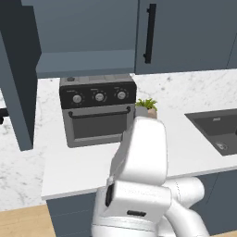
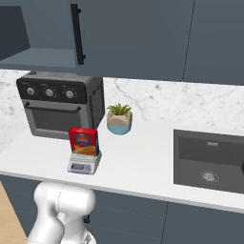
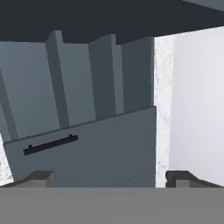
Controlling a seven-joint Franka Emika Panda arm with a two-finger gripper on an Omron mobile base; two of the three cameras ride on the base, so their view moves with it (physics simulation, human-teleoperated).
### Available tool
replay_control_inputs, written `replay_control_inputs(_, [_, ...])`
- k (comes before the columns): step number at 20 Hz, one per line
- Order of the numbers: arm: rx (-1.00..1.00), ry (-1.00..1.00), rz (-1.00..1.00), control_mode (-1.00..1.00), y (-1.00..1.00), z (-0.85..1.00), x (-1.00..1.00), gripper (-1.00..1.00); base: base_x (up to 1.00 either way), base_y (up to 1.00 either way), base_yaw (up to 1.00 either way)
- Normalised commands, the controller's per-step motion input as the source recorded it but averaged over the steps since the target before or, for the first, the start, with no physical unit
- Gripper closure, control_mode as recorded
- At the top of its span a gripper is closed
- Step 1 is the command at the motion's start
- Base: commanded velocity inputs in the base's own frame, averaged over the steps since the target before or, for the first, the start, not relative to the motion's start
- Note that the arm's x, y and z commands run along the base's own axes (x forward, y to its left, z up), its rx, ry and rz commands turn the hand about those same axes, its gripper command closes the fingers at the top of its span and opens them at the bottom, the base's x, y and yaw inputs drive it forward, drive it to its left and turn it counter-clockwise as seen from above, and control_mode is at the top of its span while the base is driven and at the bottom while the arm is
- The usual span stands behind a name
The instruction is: Pick the boxed food and place it on the digital scale for weighing, and close the cabinet.
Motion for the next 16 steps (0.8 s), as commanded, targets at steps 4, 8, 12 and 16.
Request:
replay_control_inputs(4, [0.00,-0.01,-0.12,-1.00,1.00,-0.12,-0.11,-1.00,0.00,0.00,0.00])
replay_control_inputs(8, [0.00,0.00,-0.15,-1.00,1.00,-0.51,0.40,-1.00,0.00,0.00,0.00])
replay_control_inputs(12, [0.00,0.00,-0.12,-1.00,1.00,-0.76,0.56,-1.00,0.00,0.00,0.00])
replay_control_inputs(16, [0.06,-0.01,-0.08,-1.00,0.95,-0.82,0.24,-1.00,0.00,0.00,0.00])
